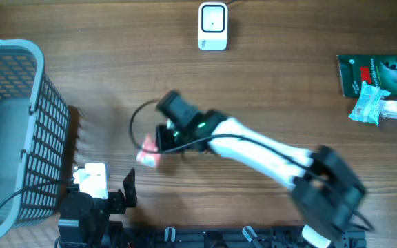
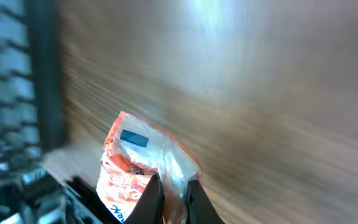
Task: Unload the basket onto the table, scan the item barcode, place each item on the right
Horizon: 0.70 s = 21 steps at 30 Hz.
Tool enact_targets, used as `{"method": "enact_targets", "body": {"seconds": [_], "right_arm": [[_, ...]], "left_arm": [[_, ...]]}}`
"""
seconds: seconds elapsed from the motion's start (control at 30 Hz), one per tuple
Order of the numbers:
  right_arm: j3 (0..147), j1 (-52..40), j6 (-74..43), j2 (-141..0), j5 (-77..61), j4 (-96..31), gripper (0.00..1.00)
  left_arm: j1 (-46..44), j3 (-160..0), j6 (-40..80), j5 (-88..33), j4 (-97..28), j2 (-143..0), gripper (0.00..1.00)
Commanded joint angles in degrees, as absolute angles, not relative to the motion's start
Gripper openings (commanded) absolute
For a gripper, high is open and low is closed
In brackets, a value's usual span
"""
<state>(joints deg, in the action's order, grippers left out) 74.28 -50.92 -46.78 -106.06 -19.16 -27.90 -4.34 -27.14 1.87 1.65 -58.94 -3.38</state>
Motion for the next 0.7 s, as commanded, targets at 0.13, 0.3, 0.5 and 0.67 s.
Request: {"method": "enact_targets", "body": {"seconds": [0.13, 0.3, 0.5, 0.67], "right_arm": [[74.43, -36.07, 3.75, -97.82, -61.43, -18.63, 0.04], [71.55, -28.05, 34.13, -98.04, -88.66, -20.16, 0.04], [71.5, -26.0, 19.31, -98.04, -82.72, -20.16, 0.04], [71.5, -26.94, -0.38, -98.04, -37.95, -20.18, 0.04]], "left_arm": [[-4.16, -27.0, 2.2, 1.58, -58.7, -3.07, 1.0], [-4.16, -27.0, 2.2, 1.58, -58.67, -3.07, 1.0], [-4.16, -27.0, 2.2, 1.58, -58.7, -3.07, 1.0], [-4.16, -27.0, 2.2, 1.58, -58.7, -3.07, 1.0]]}}
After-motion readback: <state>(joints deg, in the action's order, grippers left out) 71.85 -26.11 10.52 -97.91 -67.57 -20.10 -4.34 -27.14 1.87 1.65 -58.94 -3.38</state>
